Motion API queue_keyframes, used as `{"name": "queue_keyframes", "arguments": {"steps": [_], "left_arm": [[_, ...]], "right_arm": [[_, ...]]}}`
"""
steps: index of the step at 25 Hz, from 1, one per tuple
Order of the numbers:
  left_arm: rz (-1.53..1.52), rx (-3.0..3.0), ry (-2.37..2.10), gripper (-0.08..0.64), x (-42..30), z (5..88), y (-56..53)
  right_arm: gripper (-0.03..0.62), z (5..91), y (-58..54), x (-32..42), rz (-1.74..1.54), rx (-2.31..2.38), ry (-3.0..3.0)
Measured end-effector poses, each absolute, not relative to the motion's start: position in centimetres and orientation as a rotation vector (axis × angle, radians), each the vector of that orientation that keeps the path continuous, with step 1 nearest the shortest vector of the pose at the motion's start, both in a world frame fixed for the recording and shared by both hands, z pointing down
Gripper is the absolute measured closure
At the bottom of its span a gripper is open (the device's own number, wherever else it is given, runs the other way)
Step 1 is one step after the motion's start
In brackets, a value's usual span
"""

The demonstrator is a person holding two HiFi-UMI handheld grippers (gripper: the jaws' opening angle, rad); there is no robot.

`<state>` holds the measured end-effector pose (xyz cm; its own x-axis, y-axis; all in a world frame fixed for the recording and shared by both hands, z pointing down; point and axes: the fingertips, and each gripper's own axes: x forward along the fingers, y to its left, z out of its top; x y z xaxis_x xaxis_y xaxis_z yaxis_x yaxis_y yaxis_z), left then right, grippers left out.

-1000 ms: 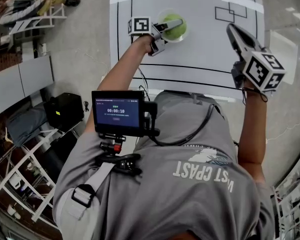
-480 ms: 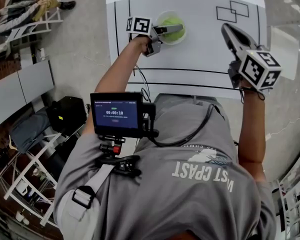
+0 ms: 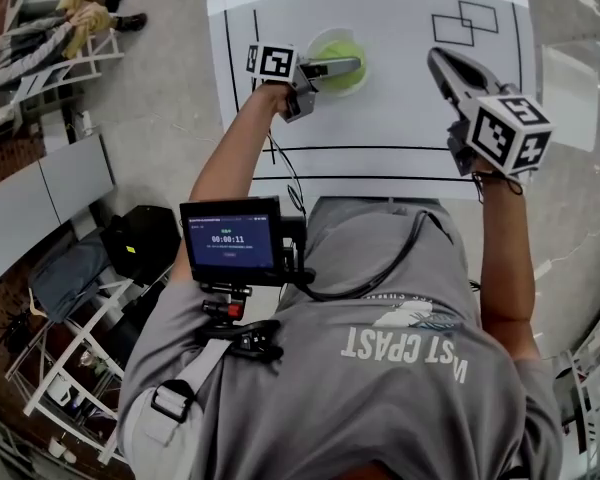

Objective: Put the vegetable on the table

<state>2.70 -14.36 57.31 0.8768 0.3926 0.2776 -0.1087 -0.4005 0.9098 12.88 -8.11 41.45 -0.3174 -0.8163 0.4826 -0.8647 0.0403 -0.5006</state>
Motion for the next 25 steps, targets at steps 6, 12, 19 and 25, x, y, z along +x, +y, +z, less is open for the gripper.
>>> {"name": "queue_keyframes", "arguments": {"steps": [6,12,19,25], "left_arm": [[0.491,1.954,0.237,0.206,2.7,56.0,-14.4],[0.473,2.022,0.236,0.194,2.4,54.8,-14.6],[0.533,2.18,0.19,0.152,2.1,53.9,-15.4],[0.599,2.245,0.101,0.144,1.3,54.5,-16.4]], "right_arm": [[0.586,42.6,-8.3,11.7,1.191,1.744,-2.216],[0.586,43.3,-8.5,11.0,1.216,1.698,-2.215],[0.586,44.4,-9.1,9.6,1.204,1.622,-2.219],[0.586,47.5,-9.5,6.5,1.201,1.515,-2.237]]}}
